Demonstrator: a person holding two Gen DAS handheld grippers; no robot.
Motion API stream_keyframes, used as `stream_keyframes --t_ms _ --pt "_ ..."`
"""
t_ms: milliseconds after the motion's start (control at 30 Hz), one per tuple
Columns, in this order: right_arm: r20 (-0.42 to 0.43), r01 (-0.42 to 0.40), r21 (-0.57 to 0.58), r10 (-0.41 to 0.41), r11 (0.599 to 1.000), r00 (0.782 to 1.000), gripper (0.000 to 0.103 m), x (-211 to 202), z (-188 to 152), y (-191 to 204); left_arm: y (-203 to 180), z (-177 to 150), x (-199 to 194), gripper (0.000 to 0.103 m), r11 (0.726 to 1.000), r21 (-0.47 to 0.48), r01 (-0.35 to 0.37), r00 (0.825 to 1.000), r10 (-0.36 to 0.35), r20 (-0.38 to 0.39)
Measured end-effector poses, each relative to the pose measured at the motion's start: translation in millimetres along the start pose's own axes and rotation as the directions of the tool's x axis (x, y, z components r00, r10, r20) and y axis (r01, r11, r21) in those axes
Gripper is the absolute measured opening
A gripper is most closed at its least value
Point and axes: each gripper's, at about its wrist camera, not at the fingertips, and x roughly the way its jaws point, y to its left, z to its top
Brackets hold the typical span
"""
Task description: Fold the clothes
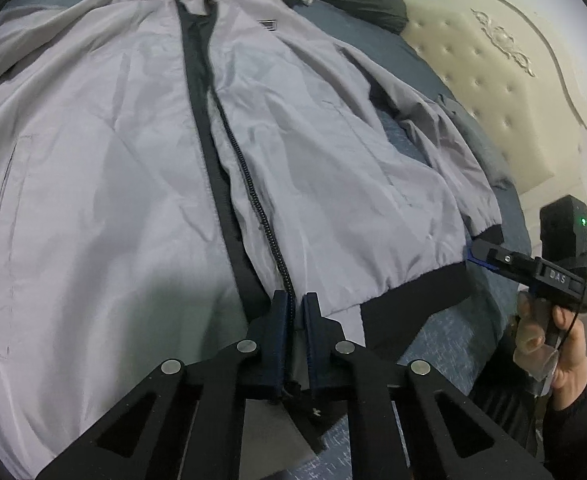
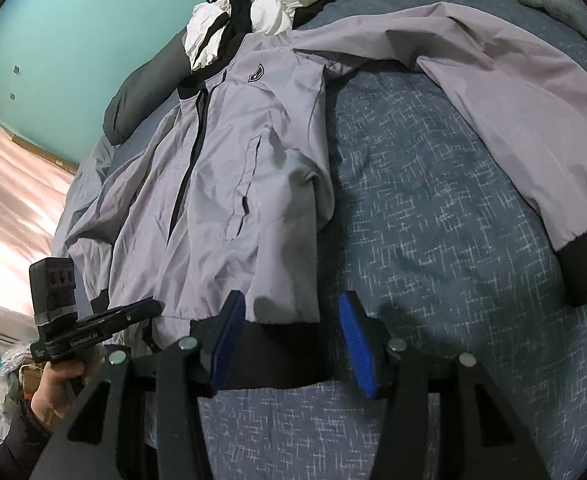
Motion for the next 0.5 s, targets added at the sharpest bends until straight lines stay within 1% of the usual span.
stream_keyframes --t_ms 167,300,400,500 --pt "-0.015 -0.006 0.011 0.006 1.000 1.000 0.050 0.4 -2.1 -2.2 -17.2 -0.7 -5.0 0.007 0.999 0.053 -0.005 1.000 0.005 -0.010" --pt "-0.035 -0.009 0.011 0.009 1.000 0.999 0.050 0.4 -4.0 -4.6 -30.2 -4.9 -10.9 0.007 0.997 0.078 0.014 1.000 -0.013 -0.015" --pt "-0.049 -0.011 0.012 0.012 1.000 0.999 0.050 0.6 -5.2 -6.4 -41.5 -10.5 -10.0 0.007 0.992 0.128 -0.006 0.999 0.010 -0.030" --pt "-0.074 -0.002 0.007 0.002 1.000 0.997 0.050 5.6 -6.8 -8.1 -40.2 -15.7 -9.9 0.007 0.992 0.123 -0.012 0.999 0.017 -0.035"
